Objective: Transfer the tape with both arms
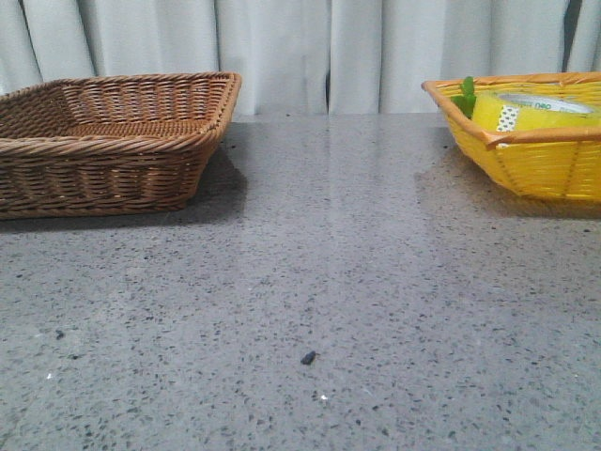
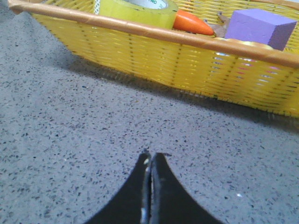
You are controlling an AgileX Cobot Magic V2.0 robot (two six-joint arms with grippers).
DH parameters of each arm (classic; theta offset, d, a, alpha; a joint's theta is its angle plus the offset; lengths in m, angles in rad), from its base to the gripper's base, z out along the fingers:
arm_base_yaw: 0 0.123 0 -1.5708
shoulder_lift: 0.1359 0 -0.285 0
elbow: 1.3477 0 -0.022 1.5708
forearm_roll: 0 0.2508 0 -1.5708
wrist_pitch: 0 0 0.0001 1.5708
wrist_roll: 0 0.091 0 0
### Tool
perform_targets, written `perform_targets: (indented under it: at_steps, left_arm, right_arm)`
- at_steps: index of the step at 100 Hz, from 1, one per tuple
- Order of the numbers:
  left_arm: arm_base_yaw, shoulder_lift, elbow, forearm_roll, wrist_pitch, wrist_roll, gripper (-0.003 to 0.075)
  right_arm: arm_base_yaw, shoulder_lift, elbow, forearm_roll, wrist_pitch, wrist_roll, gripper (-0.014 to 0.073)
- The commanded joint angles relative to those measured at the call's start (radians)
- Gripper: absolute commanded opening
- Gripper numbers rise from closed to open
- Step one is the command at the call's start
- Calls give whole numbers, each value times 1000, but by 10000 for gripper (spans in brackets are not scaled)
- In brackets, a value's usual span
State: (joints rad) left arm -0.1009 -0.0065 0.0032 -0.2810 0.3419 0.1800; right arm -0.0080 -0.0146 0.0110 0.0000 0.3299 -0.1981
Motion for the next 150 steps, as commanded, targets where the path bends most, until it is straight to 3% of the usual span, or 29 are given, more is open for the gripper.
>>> perform_targets:
  at_steps: [1,130,150]
  left_arm:
    - [2,-29,9,-15,-38,-8,-21]
    - [2,-29,9,-12,-38,-8,-21]
    - [2,-29,9,-12,-62,-2,-21]
  right_arm:
    - [-7,-15,20,-19,-21,-7,-74]
    - [-7,-15,20,-19,-21,-7,-74]
    - [-7,-15,20,-19,-124,-7,-74]
